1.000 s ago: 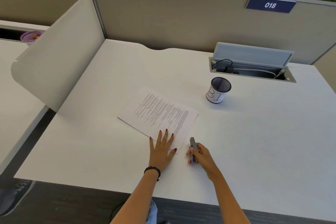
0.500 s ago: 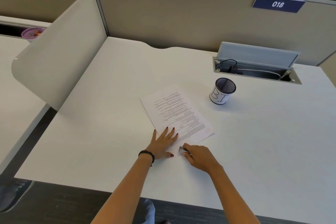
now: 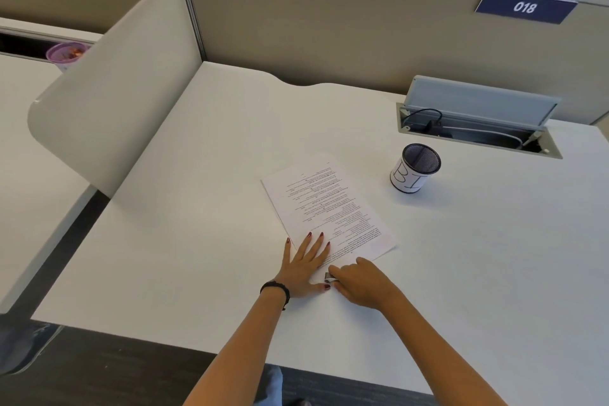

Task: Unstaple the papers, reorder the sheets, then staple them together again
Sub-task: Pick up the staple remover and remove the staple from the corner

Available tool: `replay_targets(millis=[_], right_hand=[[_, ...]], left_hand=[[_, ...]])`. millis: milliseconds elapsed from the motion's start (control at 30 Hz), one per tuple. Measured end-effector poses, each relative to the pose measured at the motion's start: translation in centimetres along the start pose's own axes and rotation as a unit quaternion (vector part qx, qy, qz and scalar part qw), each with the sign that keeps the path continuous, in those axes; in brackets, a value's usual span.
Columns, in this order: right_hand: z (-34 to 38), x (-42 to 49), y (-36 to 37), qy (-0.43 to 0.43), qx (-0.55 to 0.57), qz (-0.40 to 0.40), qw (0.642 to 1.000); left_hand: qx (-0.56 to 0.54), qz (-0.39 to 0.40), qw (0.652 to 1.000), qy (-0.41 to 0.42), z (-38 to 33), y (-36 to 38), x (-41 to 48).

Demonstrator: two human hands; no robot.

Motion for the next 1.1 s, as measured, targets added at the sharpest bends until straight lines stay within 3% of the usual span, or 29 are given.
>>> replay_targets(millis=[333, 467, 600, 733, 1100], right_hand=[[-0.2, 0.1, 0.1, -0.054, -0.062, -0.045, 0.996], [0.1, 0.2, 0.1, -0.072, -0.077, -0.007, 0.994], [0.5, 0.2, -0.1, -0.048, -0.064, -0.009, 0.997], [0.8, 0.1, 0.0, -0.019, -0.063, -0.005, 0.998], [1.4, 0.3, 0.1, 0.042, -0.046, 0.024, 0.998]], left_hand=[[-0.005, -0.003, 1.000, 0.011, 0.2, 0.2, 0.3], [0.022, -0.063, 0.997, 0.030, 0.5, 0.4, 0.5], [0.043, -0.064, 0.997, 0.013, 0.1, -0.1, 0.4], [0.011, 0.010, 1.000, -0.010, -0.2, 0.1, 0.3], [0.019, 0.004, 1.000, -0.014, -0.4, -0.1, 0.4]])
Point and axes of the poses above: each hand's wrist, its own x-axis towards the middle knuckle, its own y-axis out of the palm, z = x × y, the point moved 3 cm from there along x, towards the middle knuckle, and after that the axes turned 15 degrees about -x, right-handed, at the moved point
